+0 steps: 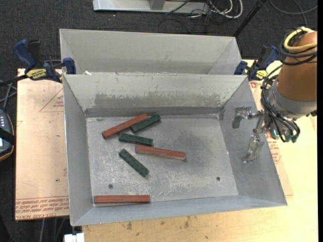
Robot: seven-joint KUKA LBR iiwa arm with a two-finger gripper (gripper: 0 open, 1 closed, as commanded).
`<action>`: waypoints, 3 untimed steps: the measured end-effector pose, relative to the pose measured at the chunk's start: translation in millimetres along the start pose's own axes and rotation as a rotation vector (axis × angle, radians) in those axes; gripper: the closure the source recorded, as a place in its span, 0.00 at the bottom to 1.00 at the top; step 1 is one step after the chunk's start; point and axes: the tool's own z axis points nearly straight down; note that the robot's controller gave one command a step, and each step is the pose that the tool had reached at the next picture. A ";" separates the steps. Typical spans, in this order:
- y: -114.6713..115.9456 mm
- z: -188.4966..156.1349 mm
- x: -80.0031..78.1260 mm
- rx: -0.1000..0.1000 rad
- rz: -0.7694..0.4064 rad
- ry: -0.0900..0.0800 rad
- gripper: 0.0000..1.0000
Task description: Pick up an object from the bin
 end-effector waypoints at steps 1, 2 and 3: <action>-5.9 40.8 14.5 0.001 -0.023 -0.008 0.00; -32.7 99.9 13.4 0.000 -0.170 -0.002 0.00; -36.5 114.8 19.4 -0.002 -0.138 0.004 0.00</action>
Offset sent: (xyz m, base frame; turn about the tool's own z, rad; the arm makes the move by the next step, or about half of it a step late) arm -0.0133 -0.0378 -0.1065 -0.1744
